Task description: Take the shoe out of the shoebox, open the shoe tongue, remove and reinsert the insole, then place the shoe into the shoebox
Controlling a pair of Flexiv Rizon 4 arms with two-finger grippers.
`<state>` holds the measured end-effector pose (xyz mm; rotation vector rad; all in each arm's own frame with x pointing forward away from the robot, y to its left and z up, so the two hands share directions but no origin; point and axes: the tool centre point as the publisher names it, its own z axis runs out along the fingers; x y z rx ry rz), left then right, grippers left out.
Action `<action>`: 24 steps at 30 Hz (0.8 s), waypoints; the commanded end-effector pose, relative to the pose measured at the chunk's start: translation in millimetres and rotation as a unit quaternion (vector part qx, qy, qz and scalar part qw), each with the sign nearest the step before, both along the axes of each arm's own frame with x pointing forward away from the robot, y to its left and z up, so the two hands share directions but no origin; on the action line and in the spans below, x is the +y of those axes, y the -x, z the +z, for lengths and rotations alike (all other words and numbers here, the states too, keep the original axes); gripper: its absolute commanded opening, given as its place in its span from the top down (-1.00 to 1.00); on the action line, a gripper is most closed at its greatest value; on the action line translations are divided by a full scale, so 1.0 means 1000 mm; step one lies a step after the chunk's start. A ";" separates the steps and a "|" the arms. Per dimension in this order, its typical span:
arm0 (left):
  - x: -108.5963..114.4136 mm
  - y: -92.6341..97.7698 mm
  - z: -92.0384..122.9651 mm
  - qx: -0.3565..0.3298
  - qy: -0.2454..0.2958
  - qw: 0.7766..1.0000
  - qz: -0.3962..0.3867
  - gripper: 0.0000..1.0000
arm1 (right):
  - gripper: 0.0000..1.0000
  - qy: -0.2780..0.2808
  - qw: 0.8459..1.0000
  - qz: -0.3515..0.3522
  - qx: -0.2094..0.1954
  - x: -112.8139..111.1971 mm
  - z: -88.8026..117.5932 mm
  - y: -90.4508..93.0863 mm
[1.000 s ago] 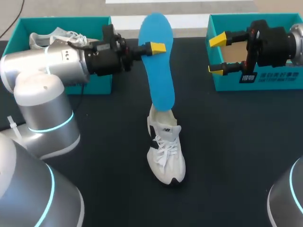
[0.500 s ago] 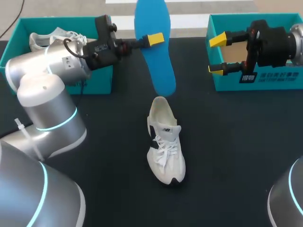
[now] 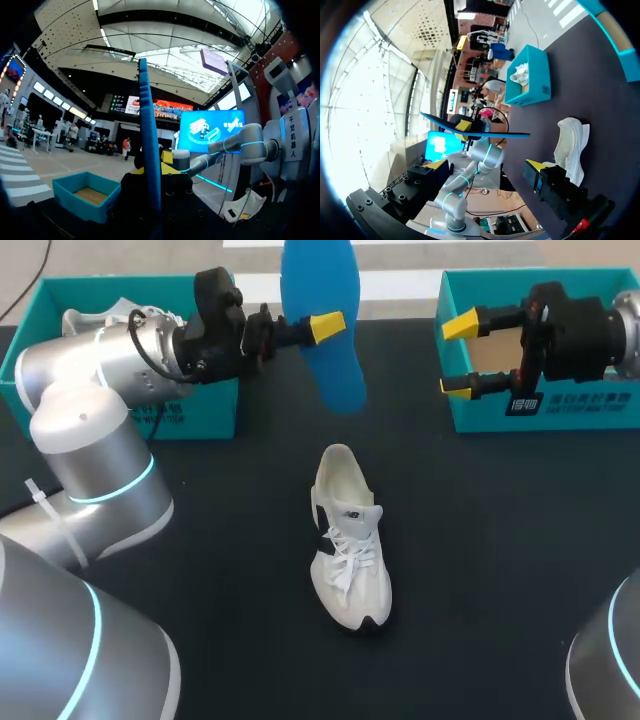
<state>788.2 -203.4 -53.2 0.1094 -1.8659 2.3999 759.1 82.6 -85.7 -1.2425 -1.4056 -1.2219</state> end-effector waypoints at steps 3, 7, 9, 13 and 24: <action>0.000 -0.004 -0.002 -0.211 -0.007 0.977 0.011 1.00 | -1.00 0.001 1.000 0.000 0.001 0.002 0.000 -0.001; 0.000 -0.005 -0.002 -0.252 -0.004 0.967 0.022 1.00 | -1.00 0.001 1.000 0.000 0.001 0.002 0.000 -0.001; 0.001 -0.006 -0.003 -0.290 0.002 0.957 0.032 1.00 | -1.00 0.001 1.000 0.000 0.001 0.002 0.000 -0.001; 0.003 -0.008 -0.005 -0.376 0.019 0.925 0.048 1.00 | -1.00 0.001 1.000 0.000 0.001 0.002 0.000 -0.001; 0.002 -0.005 -0.010 -0.601 0.043 0.797 0.047 1.00 | -1.00 0.001 1.000 0.000 0.001 0.002 0.000 -0.001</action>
